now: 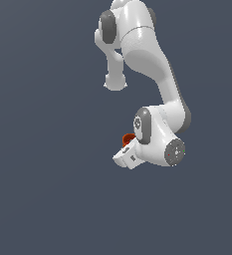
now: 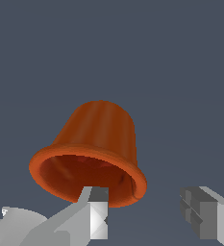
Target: Pick up the object and move it to a goal position.
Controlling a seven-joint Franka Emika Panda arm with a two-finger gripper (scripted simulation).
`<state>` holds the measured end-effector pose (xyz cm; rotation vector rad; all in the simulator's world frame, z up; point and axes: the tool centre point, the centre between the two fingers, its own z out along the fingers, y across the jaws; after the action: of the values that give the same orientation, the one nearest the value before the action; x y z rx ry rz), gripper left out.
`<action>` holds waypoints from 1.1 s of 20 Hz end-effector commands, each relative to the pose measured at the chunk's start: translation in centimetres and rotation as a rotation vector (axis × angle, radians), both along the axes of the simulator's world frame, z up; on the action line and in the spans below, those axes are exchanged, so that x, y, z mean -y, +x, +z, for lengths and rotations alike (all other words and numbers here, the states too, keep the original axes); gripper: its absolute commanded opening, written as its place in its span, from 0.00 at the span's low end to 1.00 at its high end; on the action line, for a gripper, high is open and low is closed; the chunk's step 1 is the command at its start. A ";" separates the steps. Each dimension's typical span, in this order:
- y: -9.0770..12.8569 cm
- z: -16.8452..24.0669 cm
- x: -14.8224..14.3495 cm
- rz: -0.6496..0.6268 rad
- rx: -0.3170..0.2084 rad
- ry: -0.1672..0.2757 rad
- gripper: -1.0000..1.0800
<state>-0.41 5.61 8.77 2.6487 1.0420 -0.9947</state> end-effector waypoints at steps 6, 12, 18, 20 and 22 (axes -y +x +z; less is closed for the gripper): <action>-0.4 -0.5 0.3 0.000 0.000 0.000 0.62; -1.3 -1.8 0.8 0.001 -0.002 0.000 0.62; -1.6 -2.3 1.0 0.002 -0.003 -0.001 0.00; -1.6 -2.3 1.0 0.002 -0.003 -0.001 0.00; -1.6 -2.3 1.0 0.002 -0.003 -0.001 0.00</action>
<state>-1.98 4.60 6.53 2.6461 1.0454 -0.9971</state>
